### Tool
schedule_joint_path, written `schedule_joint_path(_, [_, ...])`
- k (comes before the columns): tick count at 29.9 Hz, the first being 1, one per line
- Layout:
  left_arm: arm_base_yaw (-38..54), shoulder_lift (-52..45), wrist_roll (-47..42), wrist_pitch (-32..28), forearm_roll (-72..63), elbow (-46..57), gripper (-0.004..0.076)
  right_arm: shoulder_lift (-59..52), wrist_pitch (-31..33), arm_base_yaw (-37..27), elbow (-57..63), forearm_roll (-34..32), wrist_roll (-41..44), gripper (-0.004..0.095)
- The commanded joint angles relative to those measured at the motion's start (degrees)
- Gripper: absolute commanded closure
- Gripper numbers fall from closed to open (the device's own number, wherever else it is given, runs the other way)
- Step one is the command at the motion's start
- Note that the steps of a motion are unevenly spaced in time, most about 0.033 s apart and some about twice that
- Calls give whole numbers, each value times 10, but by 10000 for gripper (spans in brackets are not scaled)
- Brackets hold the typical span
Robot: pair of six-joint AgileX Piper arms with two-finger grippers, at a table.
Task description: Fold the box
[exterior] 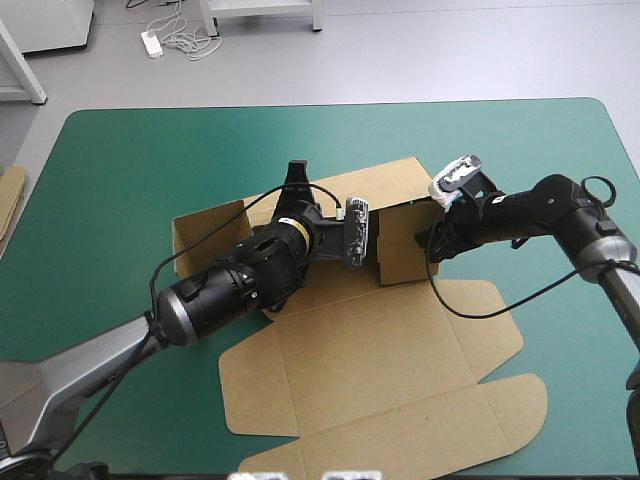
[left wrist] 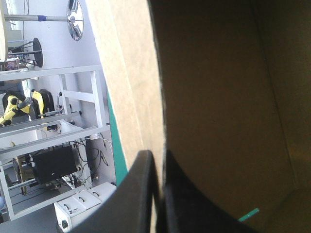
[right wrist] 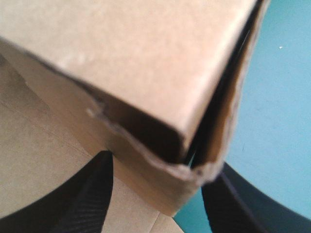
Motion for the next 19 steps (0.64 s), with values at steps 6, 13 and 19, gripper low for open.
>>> schedule_joint_path(6, [0, -15, -16, 3, -8, -9, 733, -17, -41, -3, -14, 66, -24, 395])
schedule_joint_path(13, [0, -15, -32, -27, -4, -9, 733, -16, -53, -1, -14, 101, -42, 395])
schedule_joint_path(19, [0, -15, -33, -42, -4, -9, 733, -15, -51, -1, -14, 104, -34, 443])
